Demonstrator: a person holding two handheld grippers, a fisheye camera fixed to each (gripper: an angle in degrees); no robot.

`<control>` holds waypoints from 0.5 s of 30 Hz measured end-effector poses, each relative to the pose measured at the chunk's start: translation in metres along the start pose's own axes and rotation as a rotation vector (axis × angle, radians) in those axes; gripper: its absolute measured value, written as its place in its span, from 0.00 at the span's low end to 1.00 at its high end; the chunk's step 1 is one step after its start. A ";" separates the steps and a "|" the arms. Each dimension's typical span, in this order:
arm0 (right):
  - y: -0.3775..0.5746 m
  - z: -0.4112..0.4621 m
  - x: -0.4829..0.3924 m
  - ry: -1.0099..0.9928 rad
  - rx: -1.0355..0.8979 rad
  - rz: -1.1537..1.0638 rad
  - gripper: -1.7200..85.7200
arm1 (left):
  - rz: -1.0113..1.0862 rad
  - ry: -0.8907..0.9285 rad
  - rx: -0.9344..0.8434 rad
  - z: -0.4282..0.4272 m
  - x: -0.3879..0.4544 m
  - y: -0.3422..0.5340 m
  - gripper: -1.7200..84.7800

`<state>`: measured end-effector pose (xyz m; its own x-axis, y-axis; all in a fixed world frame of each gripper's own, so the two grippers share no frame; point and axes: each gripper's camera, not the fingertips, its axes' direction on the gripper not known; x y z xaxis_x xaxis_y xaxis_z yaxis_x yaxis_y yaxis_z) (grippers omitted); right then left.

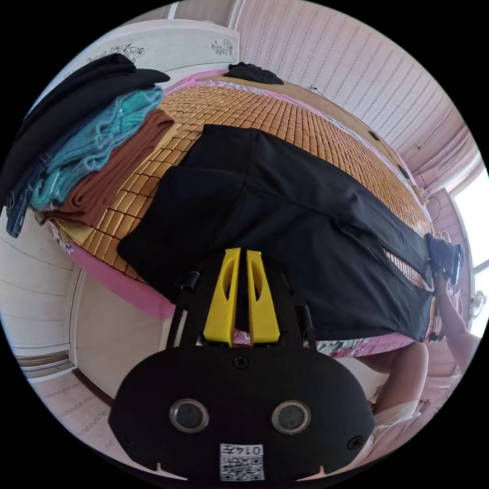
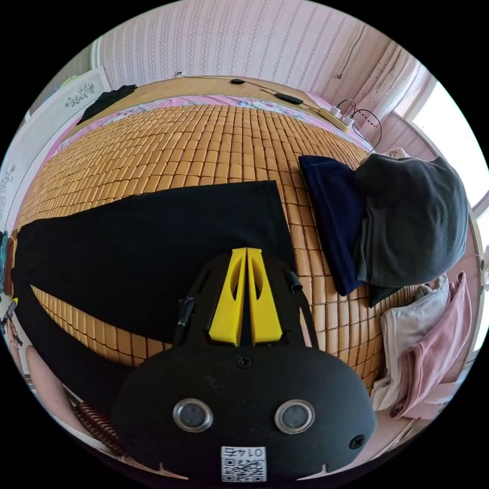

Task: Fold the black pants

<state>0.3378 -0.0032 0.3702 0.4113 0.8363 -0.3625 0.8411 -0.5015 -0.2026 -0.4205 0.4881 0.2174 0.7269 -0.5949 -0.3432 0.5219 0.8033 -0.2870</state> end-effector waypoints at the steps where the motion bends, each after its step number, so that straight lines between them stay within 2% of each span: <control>1: -0.006 0.008 0.001 -0.007 -0.019 0.021 0.01 | -0.008 0.012 0.001 -0.002 -0.003 0.001 0.03; 6: -0.014 0.024 -0.003 -0.033 -0.083 0.087 0.01 | 0.001 0.056 -0.007 -0.025 -0.019 0.007 0.04; 8: -0.014 0.016 -0.014 -0.009 -0.054 0.086 0.01 | -0.008 0.068 0.018 -0.038 -0.026 0.013 0.05; 11: -0.019 -0.009 -0.073 -0.072 0.030 -0.106 0.02 | -0.052 0.111 0.113 -0.070 -0.046 0.031 0.07; 15: -0.023 -0.034 -0.229 -0.224 0.068 -0.535 0.02 | -0.160 0.056 0.220 -0.107 -0.084 0.062 0.08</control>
<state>0.2362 -0.1755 0.4885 -0.1546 0.9138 -0.3756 0.8840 -0.0418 -0.4657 -0.4971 0.5847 0.1332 0.6047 -0.7108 -0.3593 0.7170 0.6822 -0.1429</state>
